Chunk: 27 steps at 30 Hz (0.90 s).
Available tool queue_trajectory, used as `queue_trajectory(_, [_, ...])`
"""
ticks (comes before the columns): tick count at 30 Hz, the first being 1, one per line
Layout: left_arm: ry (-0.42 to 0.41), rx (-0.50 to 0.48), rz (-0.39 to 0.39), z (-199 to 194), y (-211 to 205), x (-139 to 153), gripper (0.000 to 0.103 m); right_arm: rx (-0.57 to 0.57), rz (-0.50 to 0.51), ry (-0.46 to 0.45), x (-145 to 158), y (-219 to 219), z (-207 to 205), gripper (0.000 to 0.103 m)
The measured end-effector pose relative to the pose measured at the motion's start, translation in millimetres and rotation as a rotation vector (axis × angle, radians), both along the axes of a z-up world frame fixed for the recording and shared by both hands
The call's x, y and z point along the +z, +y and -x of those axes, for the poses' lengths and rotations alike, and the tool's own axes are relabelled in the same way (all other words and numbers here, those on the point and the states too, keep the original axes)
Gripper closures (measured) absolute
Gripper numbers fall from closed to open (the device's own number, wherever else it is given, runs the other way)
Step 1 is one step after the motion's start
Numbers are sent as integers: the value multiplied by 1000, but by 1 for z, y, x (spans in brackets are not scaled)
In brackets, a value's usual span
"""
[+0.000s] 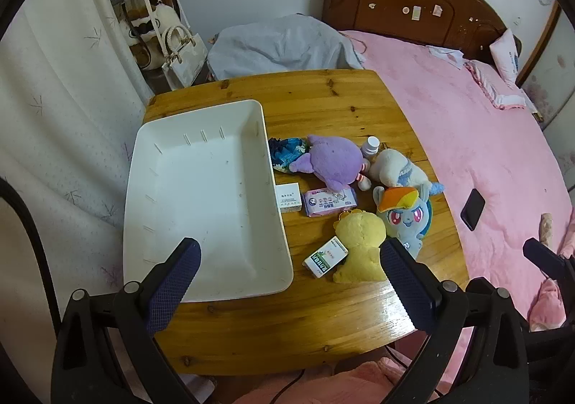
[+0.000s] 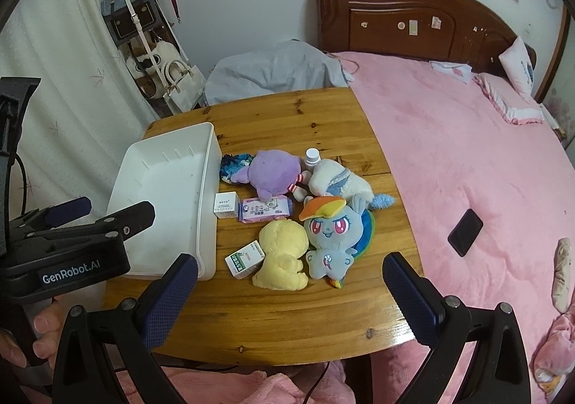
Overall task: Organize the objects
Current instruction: 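Move both tools toward the yellow chick and grey pony plush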
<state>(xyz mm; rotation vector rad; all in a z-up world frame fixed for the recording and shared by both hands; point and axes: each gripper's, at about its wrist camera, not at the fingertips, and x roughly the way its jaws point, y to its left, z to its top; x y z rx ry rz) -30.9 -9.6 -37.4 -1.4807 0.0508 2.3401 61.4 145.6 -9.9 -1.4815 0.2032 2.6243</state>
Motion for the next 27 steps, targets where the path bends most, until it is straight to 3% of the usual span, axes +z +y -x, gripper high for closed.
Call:
queue_trajectory(12, [-58,117,-9,5,43,-1,3,125,43,-16,-6,59,34,0])
queue_trajectory(13, [-60,-41,-179,5,45,-1,3,144,43,-15,-6,65,37,0])
queue_trajectory(21, [-183,43,-148,-9,78,-13,3,319,93,-46,-24,103,64,7])
queue_trajectory(27, [-293,71,-110,-20,94,-32,3,373,188,-156,-59,125,83,11])
